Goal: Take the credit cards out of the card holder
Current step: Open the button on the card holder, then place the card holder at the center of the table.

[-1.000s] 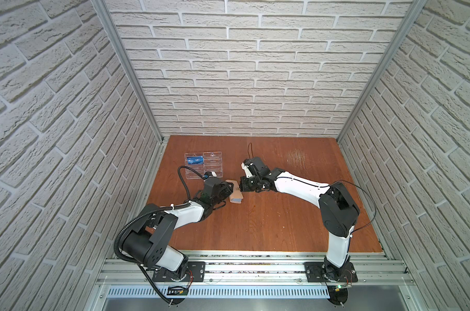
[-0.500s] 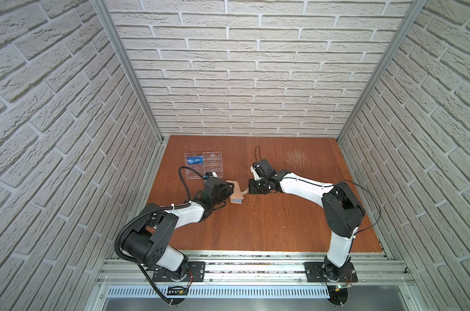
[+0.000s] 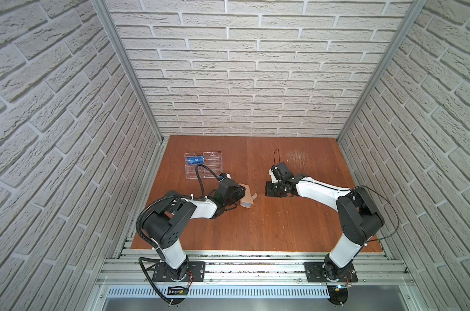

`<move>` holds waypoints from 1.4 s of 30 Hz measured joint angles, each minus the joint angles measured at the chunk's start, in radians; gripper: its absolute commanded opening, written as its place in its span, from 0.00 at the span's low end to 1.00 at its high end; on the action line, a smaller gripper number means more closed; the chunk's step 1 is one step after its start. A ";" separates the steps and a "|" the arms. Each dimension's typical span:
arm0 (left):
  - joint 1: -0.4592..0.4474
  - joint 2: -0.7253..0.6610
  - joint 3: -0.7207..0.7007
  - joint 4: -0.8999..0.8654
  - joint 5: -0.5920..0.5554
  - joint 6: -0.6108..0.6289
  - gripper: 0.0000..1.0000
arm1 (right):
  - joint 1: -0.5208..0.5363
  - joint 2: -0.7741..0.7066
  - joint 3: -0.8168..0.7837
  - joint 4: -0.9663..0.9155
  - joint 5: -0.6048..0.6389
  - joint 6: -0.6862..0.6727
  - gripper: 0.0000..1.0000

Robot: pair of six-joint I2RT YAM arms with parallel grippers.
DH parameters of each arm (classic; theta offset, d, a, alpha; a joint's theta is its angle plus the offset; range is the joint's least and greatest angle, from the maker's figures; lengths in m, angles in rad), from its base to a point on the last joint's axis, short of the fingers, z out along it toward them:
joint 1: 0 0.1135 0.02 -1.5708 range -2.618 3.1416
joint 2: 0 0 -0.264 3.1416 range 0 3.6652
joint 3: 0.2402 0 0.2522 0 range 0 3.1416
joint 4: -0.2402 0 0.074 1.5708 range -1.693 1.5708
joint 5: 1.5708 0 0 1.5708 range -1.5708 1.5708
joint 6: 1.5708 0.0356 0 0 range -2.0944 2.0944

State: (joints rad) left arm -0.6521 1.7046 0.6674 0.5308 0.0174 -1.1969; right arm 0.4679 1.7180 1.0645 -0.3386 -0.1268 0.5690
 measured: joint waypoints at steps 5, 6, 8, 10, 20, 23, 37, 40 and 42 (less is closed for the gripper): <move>-0.010 0.004 0.005 -0.002 -0.021 0.000 0.00 | 0.009 -0.030 -0.032 0.045 -0.035 0.005 0.40; -0.011 0.004 0.005 -0.002 -0.027 0.000 0.00 | 0.013 -0.030 -0.032 0.056 -0.042 0.009 0.43; -0.015 0.005 0.006 -0.002 -0.036 0.000 0.00 | 0.024 -0.029 -0.032 0.073 -0.055 0.015 0.47; -0.017 0.005 0.006 -0.002 -0.042 0.000 0.00 | 0.038 -0.025 -0.032 0.091 -0.063 0.023 0.49; -0.021 0.006 0.007 0.000 -0.051 0.000 0.00 | 0.078 0.087 0.021 0.126 -0.092 0.046 0.40; -0.021 0.006 0.007 0.000 -0.051 0.000 0.00 | 0.079 0.112 0.034 0.129 -0.095 0.048 0.29; -0.022 0.035 0.035 0.003 -0.039 0.026 0.02 | 0.060 0.130 0.039 0.126 -0.080 0.051 0.06; -0.025 0.048 0.053 -0.002 -0.033 0.034 0.07 | 0.043 0.129 0.039 0.111 -0.074 0.047 0.06; -0.030 0.056 0.067 -0.007 -0.030 0.036 0.10 | 0.031 0.123 0.039 0.102 -0.072 0.043 0.06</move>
State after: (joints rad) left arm -0.6823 1.7611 0.7341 0.5236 -0.0128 -1.1606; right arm 0.4984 1.8412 1.1030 -0.2367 -0.1986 0.6117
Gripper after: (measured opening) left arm 0.303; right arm 0.082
